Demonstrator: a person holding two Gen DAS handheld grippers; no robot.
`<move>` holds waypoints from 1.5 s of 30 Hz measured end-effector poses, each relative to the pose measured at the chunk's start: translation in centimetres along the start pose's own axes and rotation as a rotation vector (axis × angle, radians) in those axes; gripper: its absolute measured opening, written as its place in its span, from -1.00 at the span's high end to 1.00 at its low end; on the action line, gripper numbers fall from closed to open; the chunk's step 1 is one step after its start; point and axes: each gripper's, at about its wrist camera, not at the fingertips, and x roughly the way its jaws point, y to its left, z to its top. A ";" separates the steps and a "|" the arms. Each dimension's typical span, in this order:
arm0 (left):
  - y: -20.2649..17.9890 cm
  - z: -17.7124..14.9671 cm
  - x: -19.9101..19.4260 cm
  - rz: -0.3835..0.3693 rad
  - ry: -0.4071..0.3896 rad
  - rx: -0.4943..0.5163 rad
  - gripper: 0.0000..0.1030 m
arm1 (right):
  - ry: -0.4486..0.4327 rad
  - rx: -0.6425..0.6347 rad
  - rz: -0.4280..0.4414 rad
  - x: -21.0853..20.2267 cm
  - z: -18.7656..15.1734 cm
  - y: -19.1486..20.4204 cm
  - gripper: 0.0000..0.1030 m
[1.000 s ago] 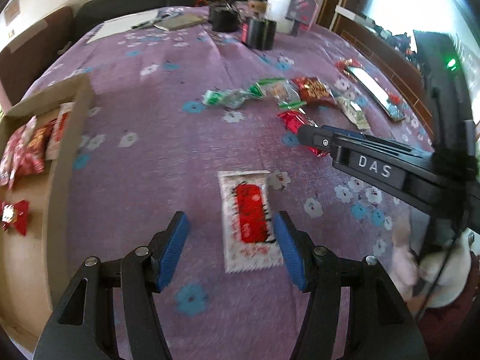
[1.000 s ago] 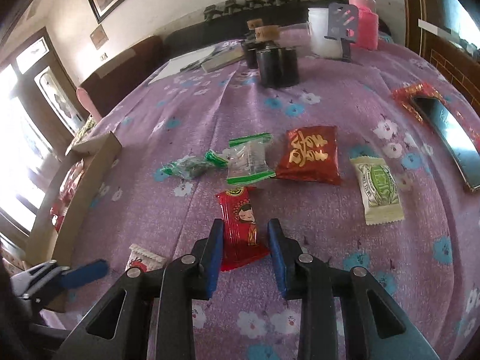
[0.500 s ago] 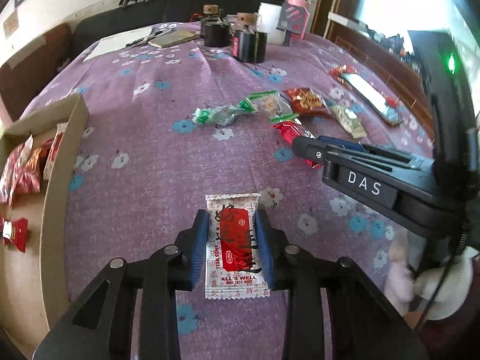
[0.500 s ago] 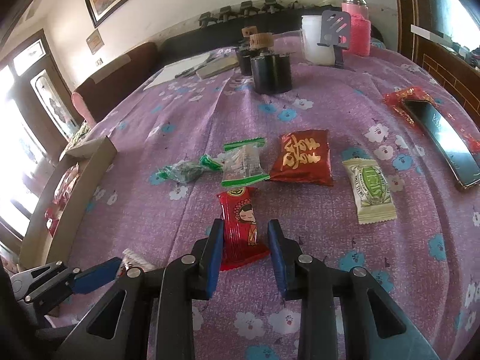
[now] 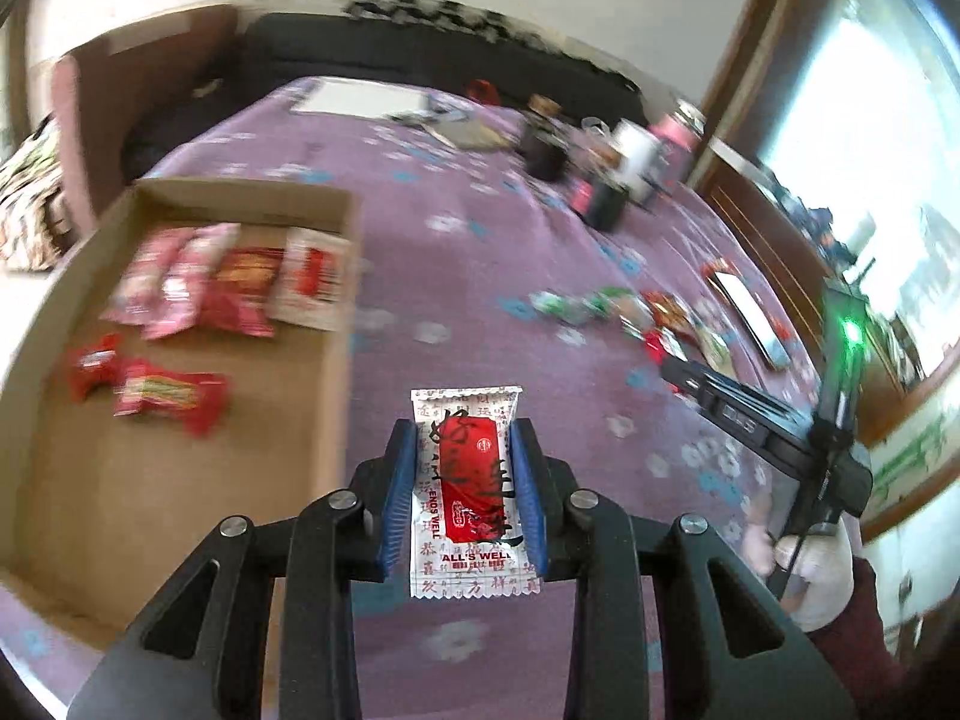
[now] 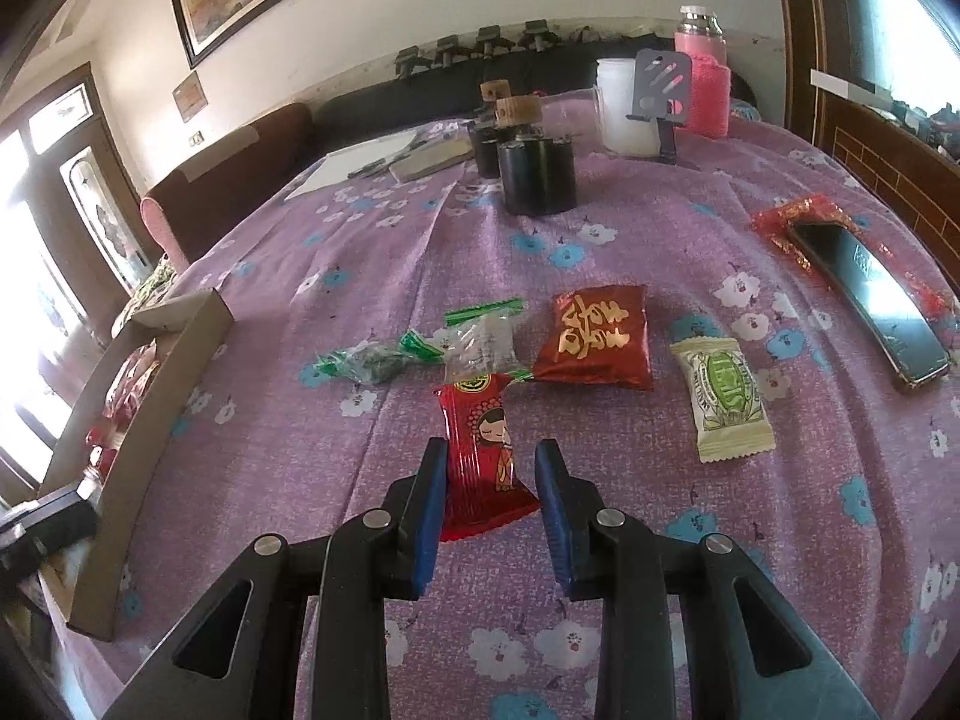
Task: Organize snacks
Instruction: 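Carry both snacks over the box and open both tools to drop them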
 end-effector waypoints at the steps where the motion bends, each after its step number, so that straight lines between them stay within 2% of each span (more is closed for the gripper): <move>1: 0.9 0.0 -0.4 0.010 -0.008 -0.017 0.44 | -0.003 -0.003 -0.001 -0.1 0.0 0.2 0.41; 7: 7.0 0.1 -2.6 0.078 -0.053 -0.131 0.44 | -0.001 -0.004 0.084 -1.5 0.1 2.7 0.41; 12: 11.5 -0.4 -2.7 0.119 -0.053 -0.238 0.44 | 0.013 -0.092 0.164 -2.2 0.2 8.2 0.42; 18: 14.8 -1.2 -2.7 0.139 -0.045 -0.290 0.44 | 0.049 -0.187 0.247 -1.8 0.3 14.7 0.42; 28: 17.8 -0.8 -1.3 0.165 0.002 -0.332 0.43 | 0.134 -0.311 0.356 0.1 -1.2 23.6 0.43; 33: 18.4 -0.7 -0.7 0.154 0.014 -0.348 0.43 | 0.190 -0.390 0.370 1.5 -2.7 27.6 0.43; 40: 18.5 -0.7 -1.1 0.129 0.020 -0.354 0.39 | 0.259 -0.427 0.364 3.8 -4.3 30.7 0.43; 45: 18.9 -0.8 -2.4 0.120 -0.010 -0.370 0.38 | 0.256 -0.433 0.358 4.2 -4.4 31.3 0.38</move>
